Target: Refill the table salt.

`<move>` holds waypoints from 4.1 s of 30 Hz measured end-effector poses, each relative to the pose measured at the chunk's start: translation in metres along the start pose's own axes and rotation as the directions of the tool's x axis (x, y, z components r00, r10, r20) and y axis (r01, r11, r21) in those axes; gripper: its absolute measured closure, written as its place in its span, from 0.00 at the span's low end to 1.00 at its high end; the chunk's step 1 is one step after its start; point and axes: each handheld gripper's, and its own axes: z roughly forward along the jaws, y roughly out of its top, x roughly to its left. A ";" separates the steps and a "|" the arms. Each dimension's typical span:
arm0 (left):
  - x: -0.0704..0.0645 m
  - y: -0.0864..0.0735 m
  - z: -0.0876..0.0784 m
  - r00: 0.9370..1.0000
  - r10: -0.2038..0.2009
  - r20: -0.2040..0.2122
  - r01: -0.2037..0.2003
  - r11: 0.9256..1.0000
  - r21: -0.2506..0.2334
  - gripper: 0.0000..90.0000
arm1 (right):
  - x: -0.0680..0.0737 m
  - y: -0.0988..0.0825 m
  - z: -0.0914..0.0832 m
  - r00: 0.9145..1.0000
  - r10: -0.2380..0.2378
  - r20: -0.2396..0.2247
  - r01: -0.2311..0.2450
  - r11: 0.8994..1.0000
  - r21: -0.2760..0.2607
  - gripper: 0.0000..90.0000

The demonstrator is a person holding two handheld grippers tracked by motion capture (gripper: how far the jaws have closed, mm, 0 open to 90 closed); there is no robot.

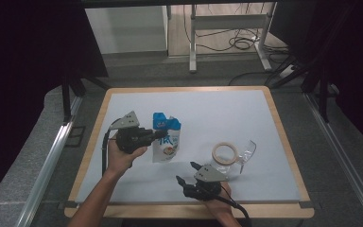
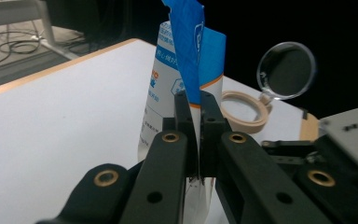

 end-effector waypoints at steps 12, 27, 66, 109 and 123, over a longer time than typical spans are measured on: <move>-0.031 0.013 -0.003 0.998 0.039 0.056 -0.039 0.999 -0.001 1.00 | -0.001 0.002 0.011 0.998 -0.014 0.061 0.014 1.000 0.012 0.29; -0.043 0.017 0.007 0.995 0.045 0.089 -0.045 0.999 0.002 1.00 | 0.000 0.012 0.026 0.992 -0.030 0.120 0.032 0.999 -0.023 0.29; -0.040 0.024 0.060 0.990 0.009 0.140 -0.023 0.995 0.098 1.00 | 0.011 -0.001 -0.007 0.995 0.070 0.071 -0.067 0.997 -0.041 0.49; -0.047 0.036 0.109 0.977 0.018 0.211 -0.072 0.965 0.250 1.00 | 0.013 -0.014 -0.012 0.975 0.179 0.129 -0.177 0.984 -0.022 0.51; -0.045 0.040 0.119 0.978 0.007 0.211 -0.070 0.954 0.293 1.00 | 0.011 -0.014 -0.009 0.970 0.209 0.125 -0.206 0.978 -0.039 0.52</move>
